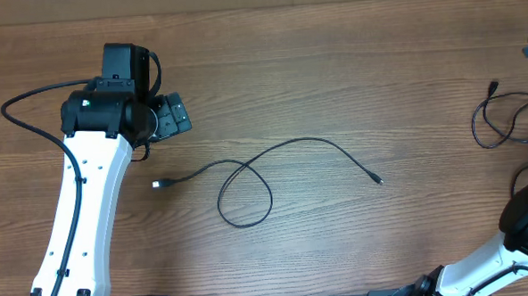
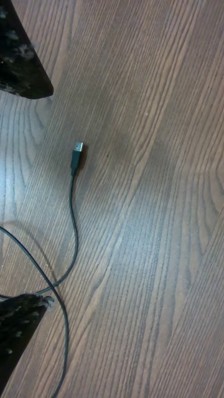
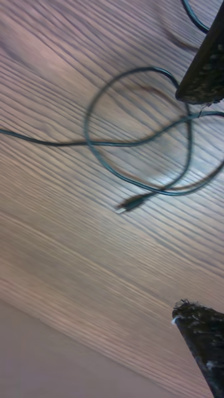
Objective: Untangle cables
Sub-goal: 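Pull the grasped cable right and drop it at the right edge, then move the right gripper back to the remaining center cable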
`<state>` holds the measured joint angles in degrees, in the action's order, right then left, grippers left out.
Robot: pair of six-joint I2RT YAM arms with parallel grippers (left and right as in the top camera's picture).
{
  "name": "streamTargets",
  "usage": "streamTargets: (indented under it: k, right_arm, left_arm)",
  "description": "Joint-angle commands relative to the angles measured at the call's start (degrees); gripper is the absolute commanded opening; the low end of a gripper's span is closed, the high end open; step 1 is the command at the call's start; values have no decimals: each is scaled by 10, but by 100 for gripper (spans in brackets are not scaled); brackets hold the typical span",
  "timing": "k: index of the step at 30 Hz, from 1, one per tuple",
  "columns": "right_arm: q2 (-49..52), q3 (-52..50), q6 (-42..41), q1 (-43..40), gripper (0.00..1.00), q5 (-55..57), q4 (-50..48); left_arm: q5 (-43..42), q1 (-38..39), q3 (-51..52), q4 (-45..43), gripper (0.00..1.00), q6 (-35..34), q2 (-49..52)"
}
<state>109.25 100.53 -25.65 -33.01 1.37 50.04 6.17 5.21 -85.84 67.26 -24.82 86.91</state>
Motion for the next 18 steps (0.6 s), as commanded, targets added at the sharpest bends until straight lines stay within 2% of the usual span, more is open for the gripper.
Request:
streamTargets:
  k: [1,6,11,15,18]
  right_arm:
    - [5,14,4,-1,100,-77,26]
    - [5,14,12,2,100,-164,117]
    - [5,14,148,40,100,-270,200]
    - [5,14,244,107,100,-272,257]
    - [5,14,276,165,100,-270,282]
  left_arm:
    - [-2,-2,-6,-2,99,13,2]
    - [-2,-2,-6,-2,100,13,2]
    - [-2,-2,-6,-2,100,13,2]
    - [-2,-2,-6,-2,100,13,2]
    - [-2,-2,-6,-2,100,13,2]
